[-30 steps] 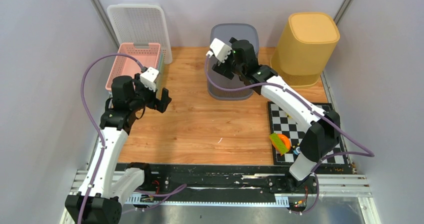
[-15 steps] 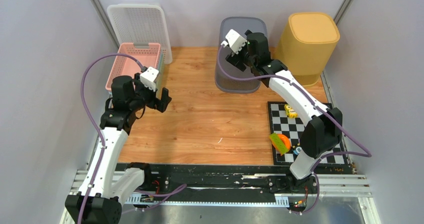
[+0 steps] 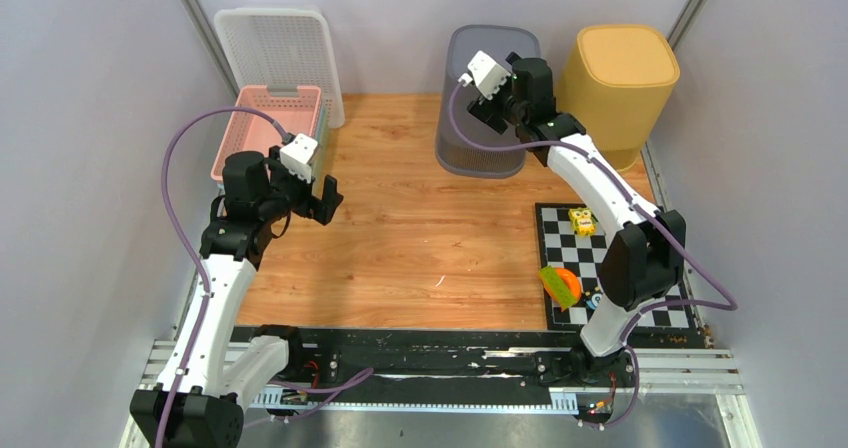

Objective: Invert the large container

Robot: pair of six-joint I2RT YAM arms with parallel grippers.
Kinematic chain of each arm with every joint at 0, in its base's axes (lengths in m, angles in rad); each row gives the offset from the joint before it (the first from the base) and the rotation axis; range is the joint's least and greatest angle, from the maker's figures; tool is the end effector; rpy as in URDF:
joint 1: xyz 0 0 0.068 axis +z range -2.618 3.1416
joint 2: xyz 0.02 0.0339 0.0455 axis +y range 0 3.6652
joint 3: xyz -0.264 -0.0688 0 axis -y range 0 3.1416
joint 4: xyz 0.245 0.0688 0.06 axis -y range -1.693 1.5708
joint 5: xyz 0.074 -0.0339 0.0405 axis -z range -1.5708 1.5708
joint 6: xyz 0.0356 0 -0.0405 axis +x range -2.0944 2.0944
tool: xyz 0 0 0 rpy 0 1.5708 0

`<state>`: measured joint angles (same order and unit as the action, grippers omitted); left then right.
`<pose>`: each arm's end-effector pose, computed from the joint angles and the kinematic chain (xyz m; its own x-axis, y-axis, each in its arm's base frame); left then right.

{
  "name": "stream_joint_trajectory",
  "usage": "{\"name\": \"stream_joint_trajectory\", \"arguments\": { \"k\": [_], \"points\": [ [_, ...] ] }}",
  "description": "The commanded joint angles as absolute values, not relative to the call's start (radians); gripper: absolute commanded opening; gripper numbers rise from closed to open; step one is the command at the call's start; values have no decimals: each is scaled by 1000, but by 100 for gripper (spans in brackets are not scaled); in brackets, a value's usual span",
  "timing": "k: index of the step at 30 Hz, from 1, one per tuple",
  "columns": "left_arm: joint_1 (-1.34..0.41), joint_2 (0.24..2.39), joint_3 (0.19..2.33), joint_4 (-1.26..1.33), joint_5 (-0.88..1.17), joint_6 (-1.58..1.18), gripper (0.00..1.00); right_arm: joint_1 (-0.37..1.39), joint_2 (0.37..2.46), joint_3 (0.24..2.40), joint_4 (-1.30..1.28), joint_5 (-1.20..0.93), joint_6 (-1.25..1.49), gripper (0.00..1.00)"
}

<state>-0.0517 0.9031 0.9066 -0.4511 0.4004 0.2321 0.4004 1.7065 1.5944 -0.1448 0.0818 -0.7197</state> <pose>0.1966 -0.0241 0.3354 -0.3290 0.2291 -0.9161 0.4872 0.8722 0.0432 0.3803 0.1578 0.3795 0.0321 -0.6998 -0.7136 -0.3916 0.6481 -0.6531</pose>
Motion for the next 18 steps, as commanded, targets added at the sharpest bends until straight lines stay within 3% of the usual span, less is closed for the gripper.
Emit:
{"name": "stream_joint_trajectory", "arguments": {
  "k": [1,18],
  "points": [
    [-45,906,894,-437,415,239,100,347,1762,1568,-277,75,-718,96],
    [-46,907,894,-438,419,238,100,299,1734,1545,-352,89,-979,96]
  ]
}}
